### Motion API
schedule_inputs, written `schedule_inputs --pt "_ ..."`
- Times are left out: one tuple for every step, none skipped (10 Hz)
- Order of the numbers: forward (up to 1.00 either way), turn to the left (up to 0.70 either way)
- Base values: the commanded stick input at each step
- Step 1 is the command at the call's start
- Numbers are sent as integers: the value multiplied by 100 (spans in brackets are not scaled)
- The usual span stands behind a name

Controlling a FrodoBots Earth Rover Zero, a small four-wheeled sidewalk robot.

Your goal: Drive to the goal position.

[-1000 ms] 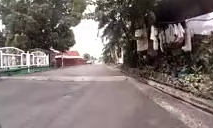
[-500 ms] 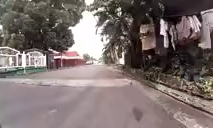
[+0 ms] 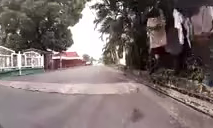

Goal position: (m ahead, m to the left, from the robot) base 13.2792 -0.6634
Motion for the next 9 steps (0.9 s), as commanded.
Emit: schedule_inputs --pt "100 0" --pt "100 0" --pt "100 0" --pt "100 0" --pt "100 0" --pt "100 0" --pt "100 0" --pt "100 0" --pt "100 0"
